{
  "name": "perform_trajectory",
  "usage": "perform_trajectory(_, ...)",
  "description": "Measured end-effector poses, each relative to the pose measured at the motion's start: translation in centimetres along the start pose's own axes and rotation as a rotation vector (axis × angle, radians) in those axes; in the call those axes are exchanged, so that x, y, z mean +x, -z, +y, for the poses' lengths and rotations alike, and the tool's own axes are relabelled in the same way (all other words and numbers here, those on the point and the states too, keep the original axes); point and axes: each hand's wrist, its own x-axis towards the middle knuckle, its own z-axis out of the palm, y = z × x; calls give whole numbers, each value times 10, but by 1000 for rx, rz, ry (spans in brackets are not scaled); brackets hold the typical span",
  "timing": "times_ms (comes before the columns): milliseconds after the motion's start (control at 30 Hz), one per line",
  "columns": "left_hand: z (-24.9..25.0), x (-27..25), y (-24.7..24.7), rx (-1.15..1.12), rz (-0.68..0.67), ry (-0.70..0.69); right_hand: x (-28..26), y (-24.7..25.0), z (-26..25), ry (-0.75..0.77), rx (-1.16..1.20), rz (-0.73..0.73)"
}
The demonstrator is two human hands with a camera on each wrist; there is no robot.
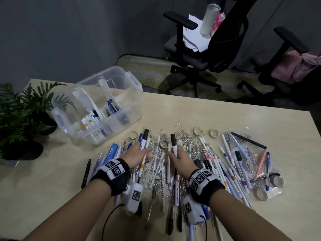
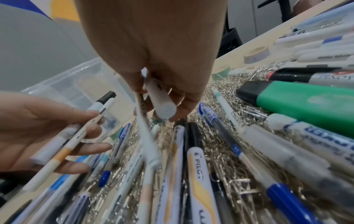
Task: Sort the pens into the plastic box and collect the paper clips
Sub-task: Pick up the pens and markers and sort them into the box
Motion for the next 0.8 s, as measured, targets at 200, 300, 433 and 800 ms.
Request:
perform_trajectory(200, 1, -15, -2, -163, -84, -9, -21, 9, -17, 26, 207, -28)
perform_trajectory(300, 1, -20, 3, -175, -140, -40, -25, 11, -23, 86, 107, -2)
perform_trajectory(433, 13, -34, 11, -246, -131, -98, -33, 13, -40, 108, 156, -68)
perform_trajectory(800, 53, -79, 74, -260, 246, -409, -11, 11, -122, 330, 75, -55)
